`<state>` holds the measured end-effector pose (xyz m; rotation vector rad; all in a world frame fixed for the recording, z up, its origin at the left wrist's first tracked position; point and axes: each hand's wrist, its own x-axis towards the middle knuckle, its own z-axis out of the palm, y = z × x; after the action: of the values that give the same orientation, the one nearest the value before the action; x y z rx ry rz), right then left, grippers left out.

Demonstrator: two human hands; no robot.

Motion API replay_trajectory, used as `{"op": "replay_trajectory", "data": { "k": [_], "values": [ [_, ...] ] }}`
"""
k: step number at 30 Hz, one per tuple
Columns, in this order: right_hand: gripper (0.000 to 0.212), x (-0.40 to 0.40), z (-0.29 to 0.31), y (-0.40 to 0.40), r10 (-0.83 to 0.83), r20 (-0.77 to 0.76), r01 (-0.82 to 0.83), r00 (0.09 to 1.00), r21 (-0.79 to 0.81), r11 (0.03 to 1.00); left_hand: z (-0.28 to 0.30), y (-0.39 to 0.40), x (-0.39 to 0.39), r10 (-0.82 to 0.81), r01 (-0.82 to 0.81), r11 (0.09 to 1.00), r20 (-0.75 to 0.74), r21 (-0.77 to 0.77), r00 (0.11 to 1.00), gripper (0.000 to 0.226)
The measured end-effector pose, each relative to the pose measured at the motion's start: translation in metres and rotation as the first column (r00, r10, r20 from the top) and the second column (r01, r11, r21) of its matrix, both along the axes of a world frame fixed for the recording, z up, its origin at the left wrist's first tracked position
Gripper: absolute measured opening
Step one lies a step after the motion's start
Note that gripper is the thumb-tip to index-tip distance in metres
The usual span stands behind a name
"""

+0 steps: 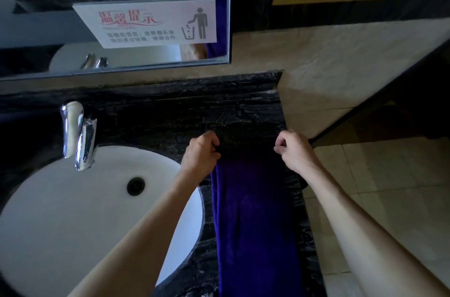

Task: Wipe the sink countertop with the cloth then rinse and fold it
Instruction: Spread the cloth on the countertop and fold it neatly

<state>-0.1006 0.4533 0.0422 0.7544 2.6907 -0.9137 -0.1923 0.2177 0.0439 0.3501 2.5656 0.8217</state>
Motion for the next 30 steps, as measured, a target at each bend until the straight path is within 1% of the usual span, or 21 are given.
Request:
{"op": "replay_trajectory", "data": {
  "k": [2, 6, 9, 11, 15, 20, 22, 24, 27, 30],
  "values": [
    [0.013, 0.002, -0.002, 0.000, 0.001, 0.003, -0.001, 1.000, 0.015, 1.000, 0.001, -0.005, -0.003, 0.047, -0.047, 0.999, 0.003, 0.003, 0.999, 0.023],
    [0.011, 0.003, -0.004, -0.001, 0.016, 0.039, -0.018, 0.999, 0.045, 0.999, -0.001, -0.016, -0.005, 0.001, -0.001, 1.000, -0.005, 0.018, 1.000, 0.016],
    [0.011, 0.002, -0.003, -0.003, 0.046, 0.024, -0.047, 0.999, 0.068, 0.997, -0.003, -0.017, -0.003, -0.029, 0.030, 0.999, -0.018, 0.037, 0.999, 0.018],
    [0.010, 0.002, -0.003, -0.002, 0.060, 0.012, -0.061, 0.998, 0.076, 0.995, -0.002, -0.018, -0.003, -0.036, 0.035, 0.999, 0.007, 0.038, 0.999, 0.021],
    [0.007, 0.002, -0.003, 0.000, 0.096, -0.018, -0.095, 0.995, 0.039, 0.995, 0.000, -0.022, -0.005, -0.010, 0.009, 0.999, 0.016, 0.041, 1.000, 0.017],
    [0.008, 0.003, -0.001, 0.001, 0.103, -0.027, -0.102, 0.994, 0.032, 0.994, -0.002, -0.023, -0.005, -0.031, 0.034, 0.997, -0.045, 0.069, 0.999, 0.022],
    [0.008, 0.003, -0.002, 0.000, 0.097, -0.032, -0.096, 0.995, 0.041, 0.995, -0.005, -0.021, -0.004, -0.048, 0.048, 0.999, -0.036, 0.008, 0.998, 0.014],
    [0.007, 0.003, -0.003, 0.000, 0.090, -0.033, -0.088, 0.995, 0.042, 0.995, -0.007, -0.017, 0.001, -0.058, 0.058, 0.995, 0.002, -0.076, 0.998, 0.012],
    [0.008, 0.003, -0.003, 0.000, 0.082, -0.029, -0.081, 0.996, 0.037, 0.996, -0.004, -0.008, 0.009, -0.001, 0.003, 0.987, 0.007, -0.162, 1.000, 0.025],
    [0.011, 0.002, -0.002, -0.001, 0.056, -0.026, -0.055, 0.998, 0.022, 0.998, -0.001, -0.003, 0.011, 0.025, -0.024, 0.982, 0.005, -0.189, 1.000, 0.030]
  ]
}}
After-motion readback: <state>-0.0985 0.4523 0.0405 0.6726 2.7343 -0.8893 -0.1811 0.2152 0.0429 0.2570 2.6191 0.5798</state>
